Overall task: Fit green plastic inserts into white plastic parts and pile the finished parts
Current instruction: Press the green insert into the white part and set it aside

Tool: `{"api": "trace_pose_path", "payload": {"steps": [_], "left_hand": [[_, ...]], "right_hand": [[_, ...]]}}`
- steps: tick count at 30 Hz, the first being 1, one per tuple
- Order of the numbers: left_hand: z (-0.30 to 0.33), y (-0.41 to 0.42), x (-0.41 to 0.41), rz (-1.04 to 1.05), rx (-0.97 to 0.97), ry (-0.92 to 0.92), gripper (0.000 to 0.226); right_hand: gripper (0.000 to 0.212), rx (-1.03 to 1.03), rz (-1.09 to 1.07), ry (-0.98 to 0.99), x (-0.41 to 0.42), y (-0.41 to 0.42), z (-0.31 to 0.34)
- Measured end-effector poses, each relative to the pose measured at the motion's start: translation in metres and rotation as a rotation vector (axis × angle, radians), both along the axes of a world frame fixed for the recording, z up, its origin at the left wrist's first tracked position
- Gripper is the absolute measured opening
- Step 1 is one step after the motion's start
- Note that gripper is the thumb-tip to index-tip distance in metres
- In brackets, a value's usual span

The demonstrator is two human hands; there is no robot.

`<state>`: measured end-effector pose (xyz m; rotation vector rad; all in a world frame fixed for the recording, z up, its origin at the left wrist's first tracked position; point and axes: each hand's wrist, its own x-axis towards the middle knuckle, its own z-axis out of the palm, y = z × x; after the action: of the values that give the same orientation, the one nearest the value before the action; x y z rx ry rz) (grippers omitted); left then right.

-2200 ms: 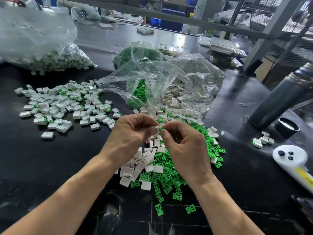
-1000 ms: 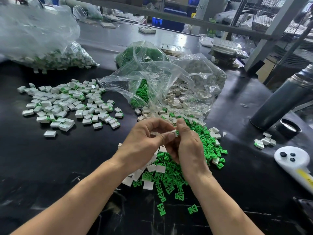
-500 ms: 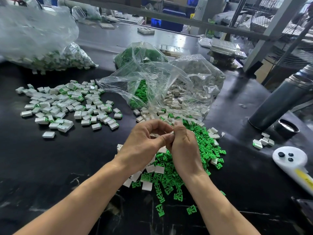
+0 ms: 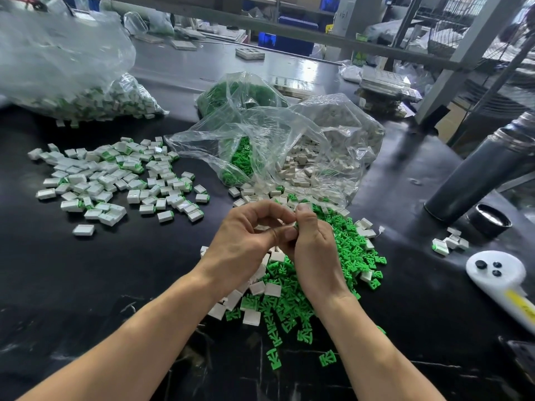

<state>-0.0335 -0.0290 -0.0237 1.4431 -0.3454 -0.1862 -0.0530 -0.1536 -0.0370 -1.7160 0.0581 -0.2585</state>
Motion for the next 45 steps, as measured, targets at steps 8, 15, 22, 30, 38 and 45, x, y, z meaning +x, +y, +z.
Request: {"api": "trace_pose_path", "payload": {"steps": [8,15,22,30,38,45], "left_hand": [[-0.004,-0.001,0.003,-0.004,-0.017,-0.015,0.013],[-0.007,-0.001,0.001,0.042,0.059,-0.067,0.008],[-0.005,0.000,-0.001,0.063,0.067,-0.086,0.007],[-0.005,-0.001,-0.003,0.074,0.056,-0.091,0.009],[-0.003,0.000,-0.002,0.085,0.081,-0.085,0.006],[-0.001,0.008,0.002,0.141,0.146,-0.120,0.007]], "right_hand": [[0.060,-0.110,-0.051,-0.004,0.002,-0.001,0.003],[0.062,-0.165,-0.113,-0.042,0.005,0.002,0.002],[0.061,-0.176,-0.147,-0.082,0.004,0.006,0.003],[0.061,-0.168,-0.162,-0.114,0.004,0.008,0.002],[0.062,-0.149,-0.155,-0.098,0.005,0.007,-0.002],[0.063,-0.104,-0.120,-0.074,0.000,-0.003,0.000]]}}
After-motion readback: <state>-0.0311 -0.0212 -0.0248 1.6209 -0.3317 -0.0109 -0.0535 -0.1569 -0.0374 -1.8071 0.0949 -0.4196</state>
